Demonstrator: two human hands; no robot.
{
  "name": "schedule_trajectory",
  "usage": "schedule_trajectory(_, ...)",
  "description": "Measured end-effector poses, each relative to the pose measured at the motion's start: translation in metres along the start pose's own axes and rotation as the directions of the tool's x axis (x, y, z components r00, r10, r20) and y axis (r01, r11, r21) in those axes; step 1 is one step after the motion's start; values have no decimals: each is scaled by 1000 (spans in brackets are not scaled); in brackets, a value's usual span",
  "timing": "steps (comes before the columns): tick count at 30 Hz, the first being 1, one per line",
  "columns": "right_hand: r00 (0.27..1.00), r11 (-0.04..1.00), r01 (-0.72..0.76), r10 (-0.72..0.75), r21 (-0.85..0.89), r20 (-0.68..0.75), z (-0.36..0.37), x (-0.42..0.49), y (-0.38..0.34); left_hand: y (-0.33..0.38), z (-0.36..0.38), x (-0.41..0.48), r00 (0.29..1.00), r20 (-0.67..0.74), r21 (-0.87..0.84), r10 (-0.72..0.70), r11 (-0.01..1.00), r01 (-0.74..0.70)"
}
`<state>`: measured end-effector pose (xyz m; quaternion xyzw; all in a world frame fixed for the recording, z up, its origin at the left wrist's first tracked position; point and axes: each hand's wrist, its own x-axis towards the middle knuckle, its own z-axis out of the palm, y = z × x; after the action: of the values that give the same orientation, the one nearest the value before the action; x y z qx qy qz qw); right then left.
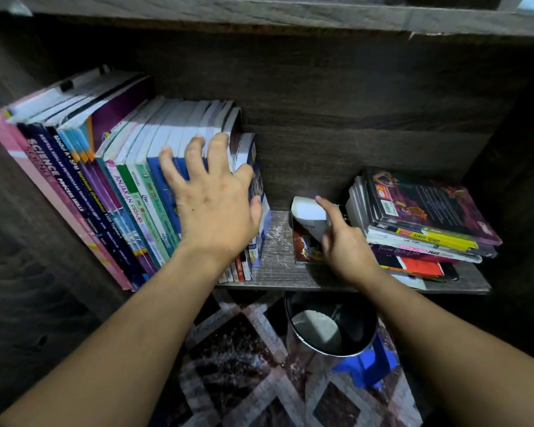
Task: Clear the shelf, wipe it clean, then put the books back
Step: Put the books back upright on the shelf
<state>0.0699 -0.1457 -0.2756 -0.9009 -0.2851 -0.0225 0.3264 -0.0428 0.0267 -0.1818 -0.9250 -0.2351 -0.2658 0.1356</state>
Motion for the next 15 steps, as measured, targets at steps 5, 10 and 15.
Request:
schedule_trajectory(5, 990, 987, 35, -13, 155, -139, 2, 5, -15, -1, -1, 0, 1000, 4, 6, 11, 1000, -11)
schedule_trajectory(10, 921, 961, 91, 18, 261, -389, -6, 22, -48, -4, -2, -1, 999, 10, 5, 36, 999, -36)
schedule_trajectory(15, 727, 887, 338, -33, 316, -686, -31, 31, -98, -11, -3, -1, 998, -11, -10, 59, 998, -59)
